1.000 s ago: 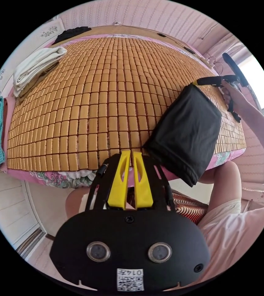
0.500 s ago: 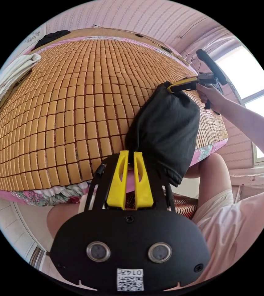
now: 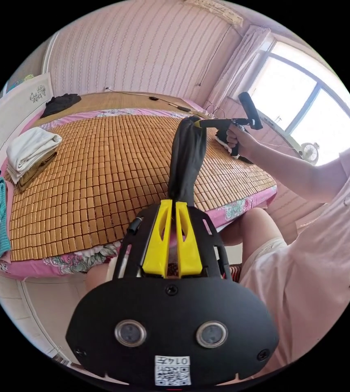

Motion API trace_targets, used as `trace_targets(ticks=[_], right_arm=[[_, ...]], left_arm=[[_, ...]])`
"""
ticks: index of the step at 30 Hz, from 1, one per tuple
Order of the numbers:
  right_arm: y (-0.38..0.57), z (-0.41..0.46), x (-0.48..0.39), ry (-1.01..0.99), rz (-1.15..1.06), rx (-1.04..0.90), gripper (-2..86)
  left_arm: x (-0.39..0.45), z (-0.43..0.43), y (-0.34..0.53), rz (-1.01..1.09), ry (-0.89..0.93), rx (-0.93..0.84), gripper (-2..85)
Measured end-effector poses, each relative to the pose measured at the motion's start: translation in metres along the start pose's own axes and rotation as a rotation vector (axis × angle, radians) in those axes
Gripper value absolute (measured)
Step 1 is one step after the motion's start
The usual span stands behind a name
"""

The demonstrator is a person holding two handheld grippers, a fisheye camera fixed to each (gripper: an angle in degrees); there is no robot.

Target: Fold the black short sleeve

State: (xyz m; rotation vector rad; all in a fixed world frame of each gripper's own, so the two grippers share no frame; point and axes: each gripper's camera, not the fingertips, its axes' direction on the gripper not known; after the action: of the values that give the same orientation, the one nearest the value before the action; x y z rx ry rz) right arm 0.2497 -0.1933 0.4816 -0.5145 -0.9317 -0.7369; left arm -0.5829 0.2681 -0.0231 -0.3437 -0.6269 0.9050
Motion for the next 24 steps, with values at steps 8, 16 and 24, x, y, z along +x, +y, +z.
trace_targets(ticks=[8, 16, 24], right_arm=[[-0.115, -0.015, -0.031, -0.024, -0.237, 0.081, 1.8], [-0.385, 0.107, -0.199, 0.007, -0.731, 0.026, 6.5], [-0.408, 0.323, -0.257, -0.173, -0.441, -0.266, 16.7]], left_arm=[[-0.024, -0.051, -0.009, -0.128, -0.016, 0.274, -1.0], [-0.15, -0.096, -0.035, -0.41, -0.167, 0.599, 0.6], [-0.253, -0.067, -0.002, -0.758, -0.243, 0.48, 6.4]])
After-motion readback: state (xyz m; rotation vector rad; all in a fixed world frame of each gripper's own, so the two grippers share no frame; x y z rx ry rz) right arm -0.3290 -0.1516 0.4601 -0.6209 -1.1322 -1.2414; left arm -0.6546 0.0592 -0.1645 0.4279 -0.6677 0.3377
